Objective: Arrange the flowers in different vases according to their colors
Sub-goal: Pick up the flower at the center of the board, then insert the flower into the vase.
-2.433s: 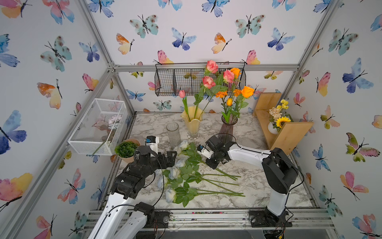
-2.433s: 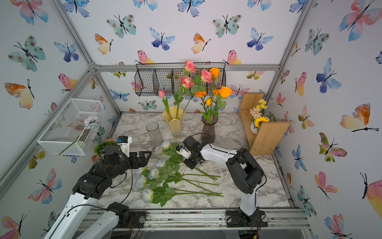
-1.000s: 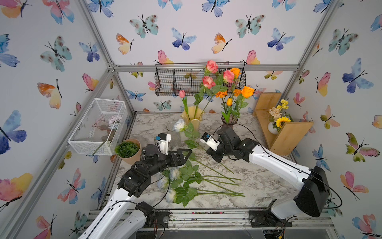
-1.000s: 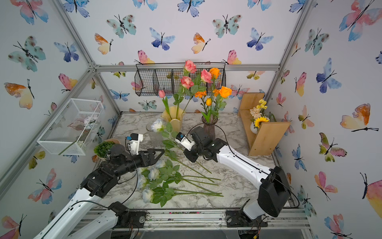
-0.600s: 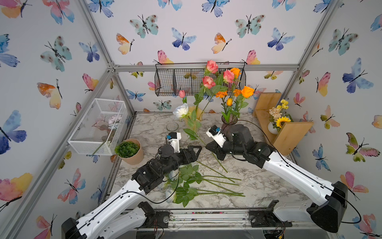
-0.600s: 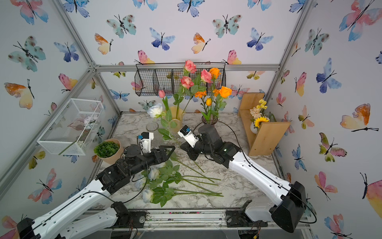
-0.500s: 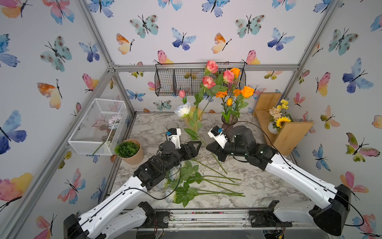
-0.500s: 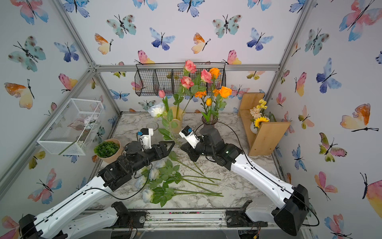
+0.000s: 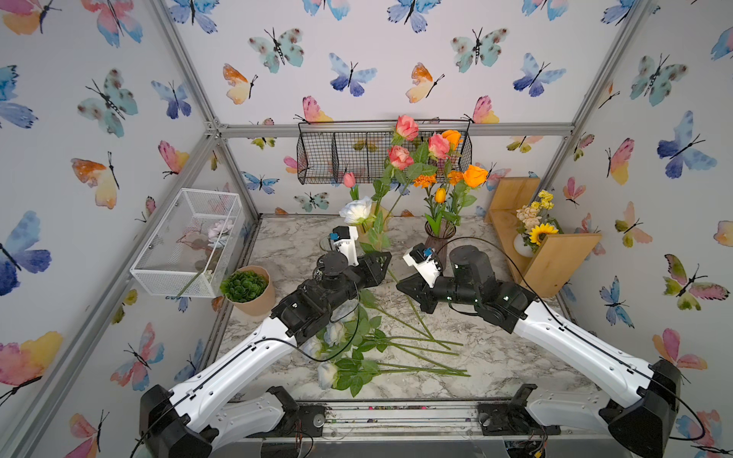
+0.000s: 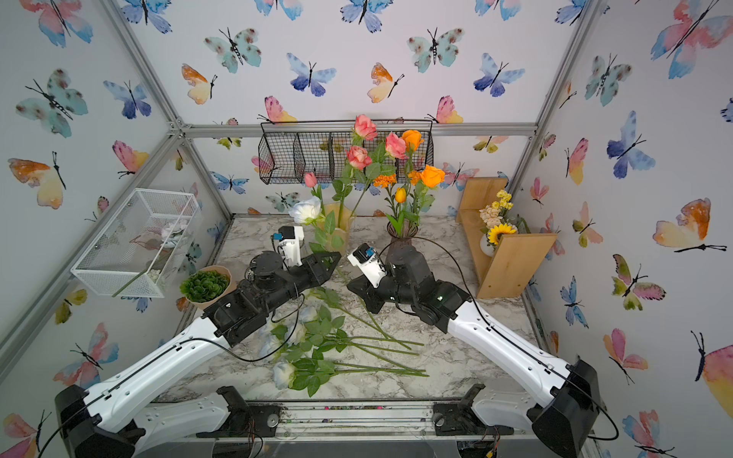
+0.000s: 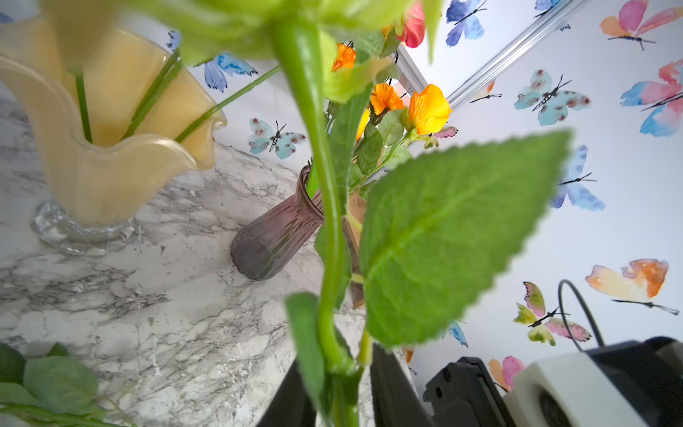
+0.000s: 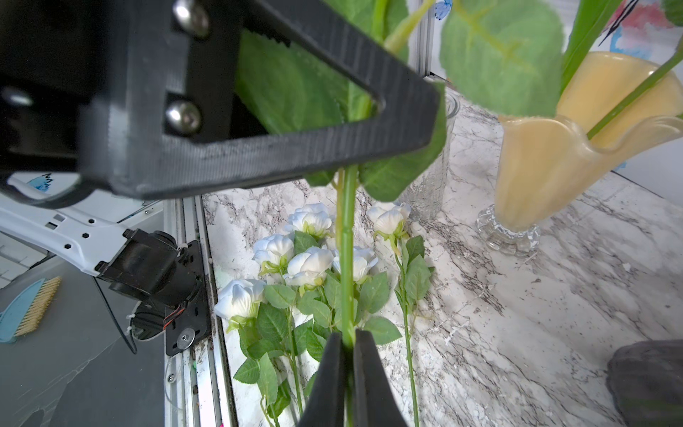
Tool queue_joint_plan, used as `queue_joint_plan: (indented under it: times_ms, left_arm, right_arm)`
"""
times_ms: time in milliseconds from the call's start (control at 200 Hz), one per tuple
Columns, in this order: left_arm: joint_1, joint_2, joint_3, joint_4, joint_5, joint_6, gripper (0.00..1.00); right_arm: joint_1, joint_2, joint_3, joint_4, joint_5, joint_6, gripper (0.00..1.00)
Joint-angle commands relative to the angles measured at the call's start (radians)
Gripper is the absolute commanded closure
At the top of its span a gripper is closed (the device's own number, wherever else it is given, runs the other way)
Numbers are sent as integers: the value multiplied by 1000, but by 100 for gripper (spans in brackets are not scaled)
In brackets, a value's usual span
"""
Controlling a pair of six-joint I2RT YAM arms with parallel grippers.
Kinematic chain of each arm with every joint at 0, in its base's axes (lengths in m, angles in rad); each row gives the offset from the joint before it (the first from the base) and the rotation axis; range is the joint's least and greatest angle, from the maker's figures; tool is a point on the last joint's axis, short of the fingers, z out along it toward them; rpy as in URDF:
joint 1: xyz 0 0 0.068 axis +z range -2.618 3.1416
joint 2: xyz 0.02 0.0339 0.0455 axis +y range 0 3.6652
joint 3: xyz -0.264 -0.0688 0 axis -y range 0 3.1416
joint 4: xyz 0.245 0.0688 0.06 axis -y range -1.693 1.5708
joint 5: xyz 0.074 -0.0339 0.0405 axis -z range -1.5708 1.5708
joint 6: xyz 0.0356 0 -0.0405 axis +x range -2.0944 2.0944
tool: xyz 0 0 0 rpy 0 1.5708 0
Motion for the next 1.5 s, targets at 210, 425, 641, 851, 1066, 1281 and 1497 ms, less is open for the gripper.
queue_joint_plan:
  times_ms: [210,425,641,851,1066,1281,1497]
  left_arm:
    - [-3,-13,95,-110,-28,66,100]
    - [-2,-41,208,-277,-187,204,100]
    - [10,-16,373,-431,-386,384,100]
    - [94,4,473,-406,-487,508,100]
    - [170,36,495,-181,-630,658,100]
    - [303,143,534,-30,-574,697,100]
    - [364,243,567,67,-511,683,100]
  right_arm:
    - [6,-60,-116,207,16,66,61]
    - [6,-127,-217,350,188,140,2]
    - [6,-288,-442,635,420,211,2]
    - [6,-321,-667,927,505,374,2]
    - [6,-267,-967,1482,596,410,2]
    - [6,-232,-1025,1555,560,297,1]
    - [6,-121,-1063,1701,559,311,2]
